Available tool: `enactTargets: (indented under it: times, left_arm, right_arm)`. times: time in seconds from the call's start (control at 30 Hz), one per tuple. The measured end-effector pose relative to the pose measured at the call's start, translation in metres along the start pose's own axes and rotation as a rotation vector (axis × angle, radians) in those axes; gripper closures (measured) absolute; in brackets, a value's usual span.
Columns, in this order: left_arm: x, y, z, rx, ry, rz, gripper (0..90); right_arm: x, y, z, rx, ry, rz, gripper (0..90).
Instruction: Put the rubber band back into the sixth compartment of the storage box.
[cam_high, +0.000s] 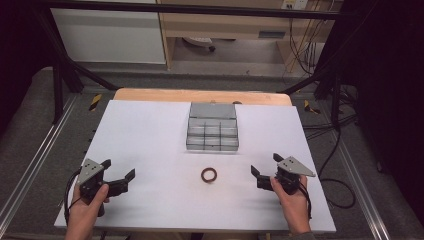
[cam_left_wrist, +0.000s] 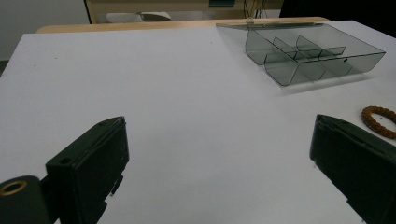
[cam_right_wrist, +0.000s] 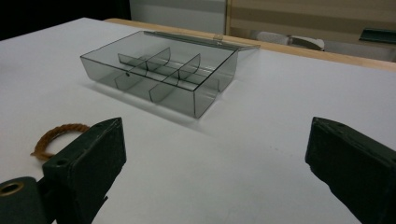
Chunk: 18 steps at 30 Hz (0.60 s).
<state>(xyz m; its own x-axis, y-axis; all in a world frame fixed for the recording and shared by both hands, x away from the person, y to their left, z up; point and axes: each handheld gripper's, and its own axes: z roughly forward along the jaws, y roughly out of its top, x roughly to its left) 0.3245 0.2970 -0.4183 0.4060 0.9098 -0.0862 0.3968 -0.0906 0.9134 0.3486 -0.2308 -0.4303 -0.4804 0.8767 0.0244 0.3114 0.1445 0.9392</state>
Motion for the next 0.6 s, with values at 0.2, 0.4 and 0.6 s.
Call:
enactTargets:
  times: [0.2,0.4,0.6]
  left_arm:
    - [-0.003,0.003,-0.002,-0.017,-0.018,0.011,5.0]
    - [-0.003,0.003,-0.002,-0.023,-0.020,0.016,5.0]
    - [-0.005,0.004,-0.003,-0.025,-0.029,0.028,5.1]
  right_arm:
    - [0.007,0.003,-0.009,0.032,-0.017,-0.043,4.2]
    - [0.016,0.010,-0.012,0.043,-0.025,-0.055,4.0]
    - [0.029,0.021,-0.012,0.055,-0.006,-0.050,3.8]
